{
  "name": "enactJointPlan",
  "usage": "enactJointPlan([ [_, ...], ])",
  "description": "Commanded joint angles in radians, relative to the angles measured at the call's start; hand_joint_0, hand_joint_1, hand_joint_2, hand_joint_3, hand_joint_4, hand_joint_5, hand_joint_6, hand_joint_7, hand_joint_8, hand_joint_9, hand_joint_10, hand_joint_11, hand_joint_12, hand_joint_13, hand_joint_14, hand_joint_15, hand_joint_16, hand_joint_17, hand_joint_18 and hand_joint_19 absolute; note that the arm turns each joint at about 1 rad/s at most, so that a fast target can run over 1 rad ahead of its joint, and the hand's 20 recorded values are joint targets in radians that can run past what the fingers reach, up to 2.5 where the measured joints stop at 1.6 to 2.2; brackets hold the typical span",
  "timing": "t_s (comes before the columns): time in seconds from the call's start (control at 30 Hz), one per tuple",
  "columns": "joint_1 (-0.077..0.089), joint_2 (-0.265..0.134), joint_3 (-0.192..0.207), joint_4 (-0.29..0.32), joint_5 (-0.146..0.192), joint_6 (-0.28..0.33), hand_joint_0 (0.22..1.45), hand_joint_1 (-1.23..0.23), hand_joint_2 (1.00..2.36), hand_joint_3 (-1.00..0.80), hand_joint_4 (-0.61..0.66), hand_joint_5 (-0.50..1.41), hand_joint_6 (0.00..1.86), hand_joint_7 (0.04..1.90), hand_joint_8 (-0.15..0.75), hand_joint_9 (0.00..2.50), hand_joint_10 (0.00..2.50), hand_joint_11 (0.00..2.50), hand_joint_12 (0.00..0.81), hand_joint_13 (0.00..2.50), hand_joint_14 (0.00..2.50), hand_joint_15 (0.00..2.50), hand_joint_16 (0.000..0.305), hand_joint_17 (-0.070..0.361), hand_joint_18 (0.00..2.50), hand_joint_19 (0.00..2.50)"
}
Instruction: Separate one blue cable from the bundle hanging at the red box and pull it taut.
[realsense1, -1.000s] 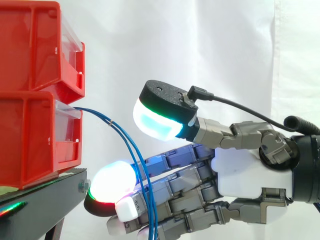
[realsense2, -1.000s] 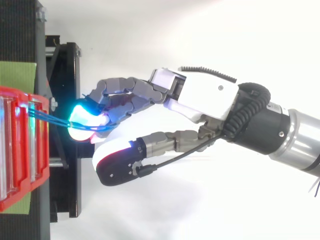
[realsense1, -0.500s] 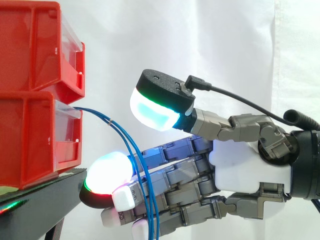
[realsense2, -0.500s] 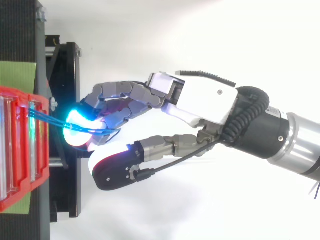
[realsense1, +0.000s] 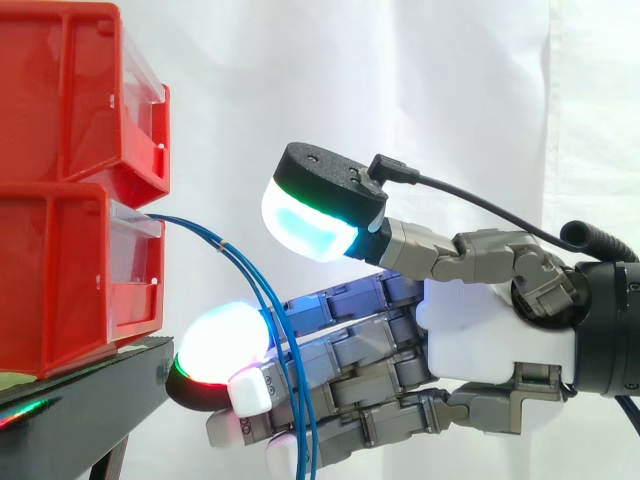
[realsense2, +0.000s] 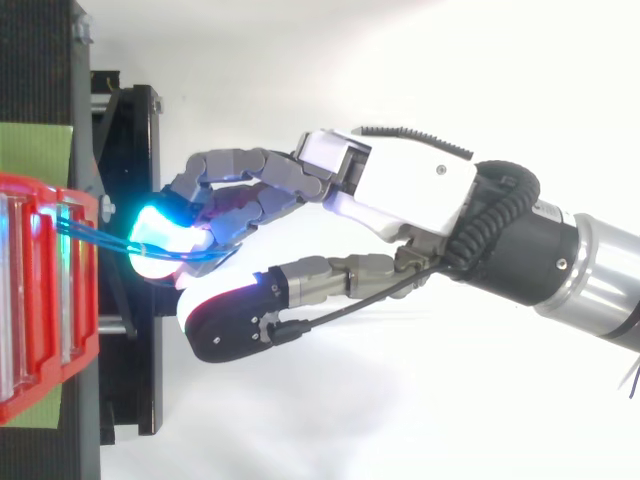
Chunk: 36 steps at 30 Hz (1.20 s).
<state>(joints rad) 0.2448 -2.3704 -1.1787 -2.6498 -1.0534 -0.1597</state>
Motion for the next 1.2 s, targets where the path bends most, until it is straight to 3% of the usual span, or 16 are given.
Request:
enactJointPlan([
  [0.0,-0.004,0.000,0.001,-0.004,0.001,0.008,0.59,-0.57,1.00,-0.50,0.29,-0.14,0.50,1.00,0.295,0.86,0.02,0.55,0.335,0.57,0.01,0.25,0.044,0.098,0.53,0.42],
  [0.23,-0.013,0.000,-0.001,-0.048,0.001,0.042,0.60,-0.61,1.00,-0.50,0.29,-0.13,0.50,1.02,0.294,0.87,0.02,0.57,0.334,0.58,0.01,0.25,0.043,0.097,0.53,0.41],
  [0.4,-0.019,0.000,-0.001,-0.047,0.000,0.057,0.61,-0.68,1.00,-0.50,0.29,-0.13,0.50,1.02,0.288,0.86,0.02,0.56,0.328,0.58,0.01,0.25,0.043,0.096,0.54,0.42],
  [0.67,-0.025,0.000,0.001,-0.044,-0.013,0.098,0.60,-0.66,1.00,-0.50,0.28,-0.13,0.50,1.03,0.287,0.86,0.02,0.57,0.328,0.58,0.01,0.25,0.043,0.096,0.53,0.43],
  [1.0,-0.025,0.000,0.001,-0.044,-0.013,0.115,0.61,-0.65,1.00,-0.50,0.26,-0.13,0.50,1.06,0.291,0.87,0.02,0.58,0.326,0.58,0.01,0.25,0.042,0.095,0.53,0.43],
  [1.07,-0.025,0.000,0.024,-0.048,-0.011,0.131,0.61,-0.65,1.00,-0.50,0.26,-0.13,0.50,1.07,0.290,0.87,0.02,0.58,0.328,0.58,0.01,0.25,0.042,0.095,0.53,0.43],
  [1.17,-0.021,0.000,0.027,-0.045,-0.011,0.134,0.62,-0.66,1.00,-0.50,0.26,-0.13,0.50,1.08,0.287,0.87,0.02,0.57,0.327,0.58,0.01,0.25,0.042,0.095,0.53,0.43],
])
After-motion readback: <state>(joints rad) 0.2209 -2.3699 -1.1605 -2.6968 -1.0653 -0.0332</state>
